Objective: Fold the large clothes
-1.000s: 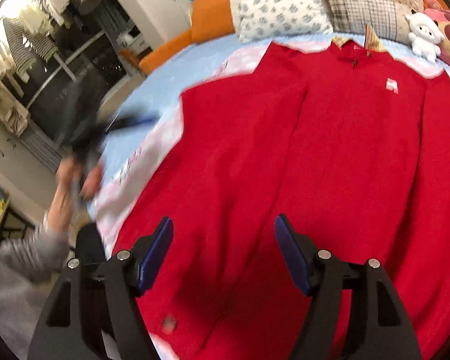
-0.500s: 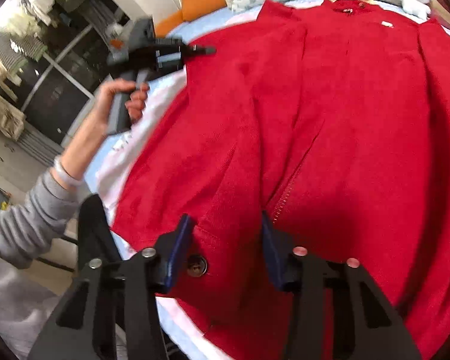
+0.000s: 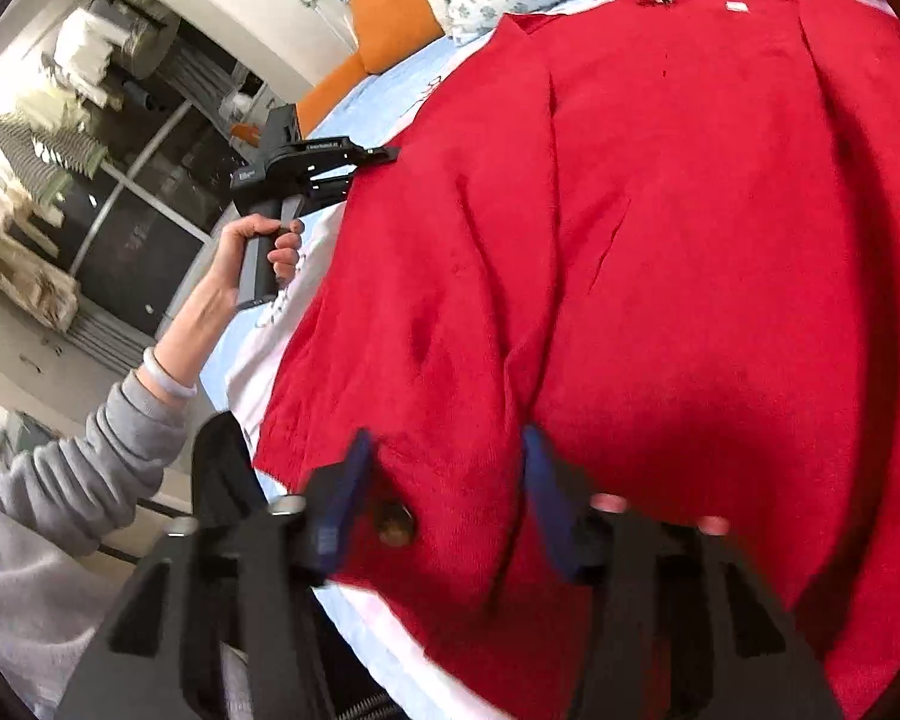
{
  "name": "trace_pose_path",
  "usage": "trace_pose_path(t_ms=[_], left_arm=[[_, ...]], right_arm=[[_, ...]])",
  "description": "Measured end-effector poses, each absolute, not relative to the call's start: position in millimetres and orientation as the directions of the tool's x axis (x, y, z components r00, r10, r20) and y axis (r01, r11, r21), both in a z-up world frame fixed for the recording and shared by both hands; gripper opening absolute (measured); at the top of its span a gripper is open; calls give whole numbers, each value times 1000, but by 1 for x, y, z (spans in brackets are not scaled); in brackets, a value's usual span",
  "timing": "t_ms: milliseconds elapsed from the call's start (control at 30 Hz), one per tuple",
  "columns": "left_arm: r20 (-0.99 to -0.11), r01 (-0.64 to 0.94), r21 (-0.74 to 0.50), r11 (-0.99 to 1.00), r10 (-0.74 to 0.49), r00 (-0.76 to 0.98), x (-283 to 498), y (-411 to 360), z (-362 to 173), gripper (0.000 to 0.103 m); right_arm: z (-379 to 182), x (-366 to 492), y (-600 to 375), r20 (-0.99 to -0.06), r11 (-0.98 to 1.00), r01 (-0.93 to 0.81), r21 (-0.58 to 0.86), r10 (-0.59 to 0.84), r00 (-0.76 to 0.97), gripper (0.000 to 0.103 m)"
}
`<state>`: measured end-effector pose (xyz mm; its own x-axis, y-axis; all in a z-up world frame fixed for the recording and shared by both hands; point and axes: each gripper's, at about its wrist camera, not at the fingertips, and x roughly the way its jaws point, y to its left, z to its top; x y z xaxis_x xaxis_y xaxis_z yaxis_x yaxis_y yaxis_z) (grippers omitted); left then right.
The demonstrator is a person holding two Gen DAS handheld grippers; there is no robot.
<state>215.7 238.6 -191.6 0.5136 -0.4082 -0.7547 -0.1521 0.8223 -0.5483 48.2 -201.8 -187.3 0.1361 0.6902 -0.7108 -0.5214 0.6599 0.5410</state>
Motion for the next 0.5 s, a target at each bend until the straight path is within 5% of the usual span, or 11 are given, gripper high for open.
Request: trace_pose_path(t_ms=[167, 300, 500], left_arm=[[-729, -50, -503, 863, -392, 561, 172, 221, -152, 56], [-658, 119, -570, 813, -539, 527, 135, 182, -117, 61], [-634, 349, -616, 706, -707, 312, 98, 78, -99, 74]], right_arm=[[-140, 36, -239, -712, 752, -538, 381, 610, 348, 72], [-118, 40, -271, -756, 887, -438, 144, 384, 530, 86], [-148, 53, -268, -863, 897, -438, 55, 263, 431, 83]])
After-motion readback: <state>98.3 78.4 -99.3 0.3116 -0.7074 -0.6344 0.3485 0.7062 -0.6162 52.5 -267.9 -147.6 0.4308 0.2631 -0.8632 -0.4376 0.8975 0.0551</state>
